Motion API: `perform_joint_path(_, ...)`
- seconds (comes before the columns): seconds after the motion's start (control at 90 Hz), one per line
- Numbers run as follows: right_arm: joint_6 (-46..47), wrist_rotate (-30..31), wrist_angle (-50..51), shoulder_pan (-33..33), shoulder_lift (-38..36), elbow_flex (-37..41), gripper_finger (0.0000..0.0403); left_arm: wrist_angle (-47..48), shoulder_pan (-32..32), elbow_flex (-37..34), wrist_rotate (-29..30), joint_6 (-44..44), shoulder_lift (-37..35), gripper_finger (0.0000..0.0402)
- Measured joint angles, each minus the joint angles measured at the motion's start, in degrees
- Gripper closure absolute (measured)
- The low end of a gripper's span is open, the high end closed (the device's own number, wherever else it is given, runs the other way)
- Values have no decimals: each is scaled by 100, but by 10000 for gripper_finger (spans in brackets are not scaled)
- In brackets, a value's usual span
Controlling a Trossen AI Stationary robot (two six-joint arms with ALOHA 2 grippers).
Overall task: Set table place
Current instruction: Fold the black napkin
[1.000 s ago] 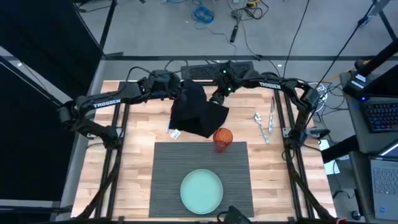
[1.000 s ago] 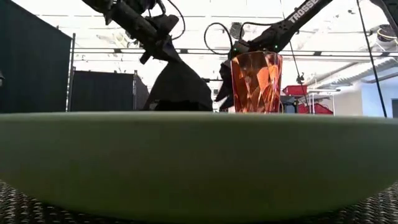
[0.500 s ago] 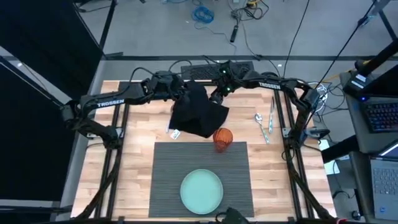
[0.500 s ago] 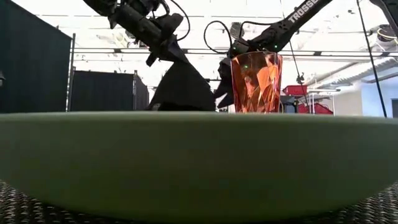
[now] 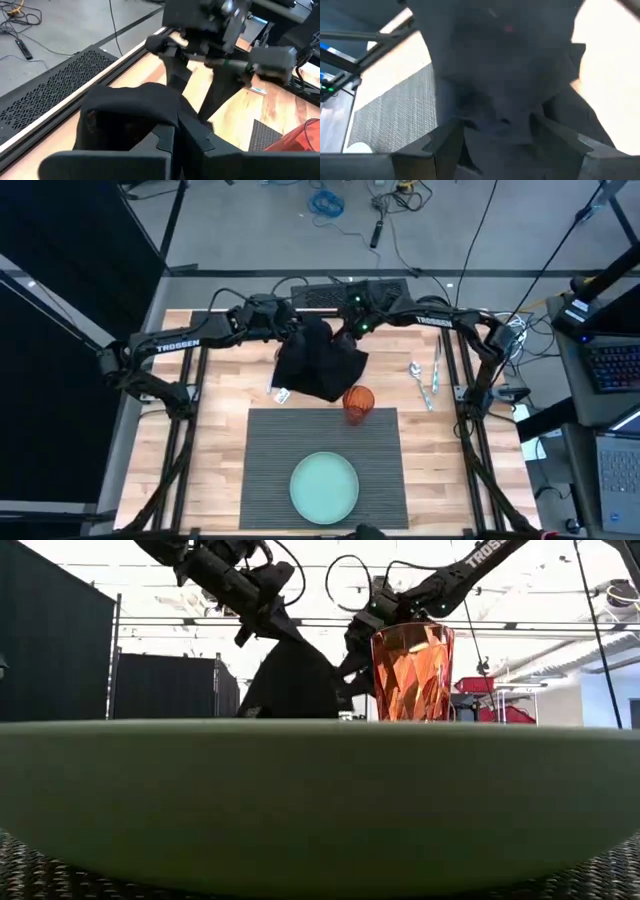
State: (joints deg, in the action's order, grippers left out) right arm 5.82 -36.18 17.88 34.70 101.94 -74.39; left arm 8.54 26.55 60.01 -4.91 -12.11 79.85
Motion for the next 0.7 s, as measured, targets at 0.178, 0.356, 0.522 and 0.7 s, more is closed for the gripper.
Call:
perform_joint_path(0.178, 27, -6, -122, 20, -401, 0, 191, 110, 0, 0, 0, 39, 0, 402)
perform_joint_path(0.356, 250, 0, -506, 22, -673, 0, 191, 79, -17, 0, 0, 37, 0, 402)
perform_joint_path(0.522, 454, -1, -742, 22, -745, 0, 191, -389, -104, 1, 0, -114, 50, 402)
perform_joint_path(0.7, 579, -10, -917, -29, -746, 0, 191, -948, -235, 4, 0, -194, 259, 402)
